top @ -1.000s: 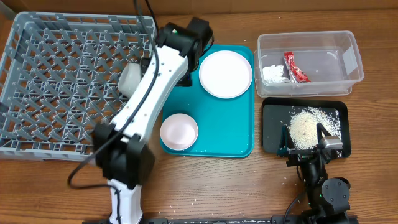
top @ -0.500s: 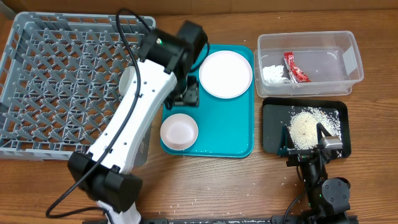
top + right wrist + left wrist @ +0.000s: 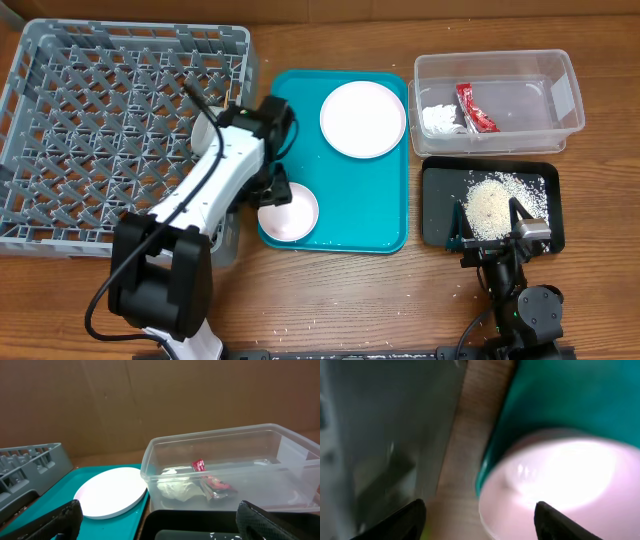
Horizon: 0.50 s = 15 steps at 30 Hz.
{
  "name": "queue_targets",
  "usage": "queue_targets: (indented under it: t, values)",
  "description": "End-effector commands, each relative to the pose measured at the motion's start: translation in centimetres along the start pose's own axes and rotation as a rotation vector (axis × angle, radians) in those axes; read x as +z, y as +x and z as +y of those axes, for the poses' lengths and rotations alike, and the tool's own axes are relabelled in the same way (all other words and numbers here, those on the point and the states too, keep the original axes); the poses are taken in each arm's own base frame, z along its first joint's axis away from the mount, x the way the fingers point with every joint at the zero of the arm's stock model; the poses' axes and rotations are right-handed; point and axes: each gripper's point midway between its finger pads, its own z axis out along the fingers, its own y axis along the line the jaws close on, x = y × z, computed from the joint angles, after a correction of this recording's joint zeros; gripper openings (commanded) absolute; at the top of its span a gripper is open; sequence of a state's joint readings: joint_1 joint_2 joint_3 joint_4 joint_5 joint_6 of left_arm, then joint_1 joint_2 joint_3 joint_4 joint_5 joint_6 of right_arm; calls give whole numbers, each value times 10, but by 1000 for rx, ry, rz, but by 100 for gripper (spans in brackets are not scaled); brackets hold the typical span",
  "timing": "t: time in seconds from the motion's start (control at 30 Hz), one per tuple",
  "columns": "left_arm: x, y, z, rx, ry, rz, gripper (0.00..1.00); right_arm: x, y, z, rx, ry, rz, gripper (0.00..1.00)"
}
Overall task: Sort waste into correct bins and load items into the dishwasher
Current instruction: 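Move the left gripper back to the teal tray and grasp the white bowl, then lift the white bowl with the left gripper and carry it to the rack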
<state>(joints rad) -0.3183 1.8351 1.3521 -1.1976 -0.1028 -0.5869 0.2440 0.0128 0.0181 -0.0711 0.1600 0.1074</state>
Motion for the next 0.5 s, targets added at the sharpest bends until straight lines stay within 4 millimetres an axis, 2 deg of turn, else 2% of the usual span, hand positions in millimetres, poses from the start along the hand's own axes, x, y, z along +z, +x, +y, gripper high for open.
queue_targets:
  t: [0.0, 0.07, 0.17, 0.23, 0.33, 0.43, 0.47]
  values:
    - [15, 5, -14, 89, 97, 23, 68, 0, 2, 1, -3, -6, -4, 100]
    - [22, 12, -33, 158, 185, 35, 65, 0, 2, 1, -3, -6, -4, 100]
    - [31, 19, -41, 185, 196, 34, 61, 0, 2, 1, -3, -6, -4, 100]
    - [36, 22, -44, 193, 204, 32, 54, 0, 2, 1, -3, -6, -4, 100]
    - [36, 27, -59, 231, 278, 44, 46, 0, 2, 1, -3, -6, -4, 100]
    - [34, 29, -67, 276, 319, 42, 31, 0, 2, 1, -3, -6, -4, 100]
    - [34, 28, -67, 276, 318, 40, 22, 0, 2, 1, -3, -6, -4, 100]
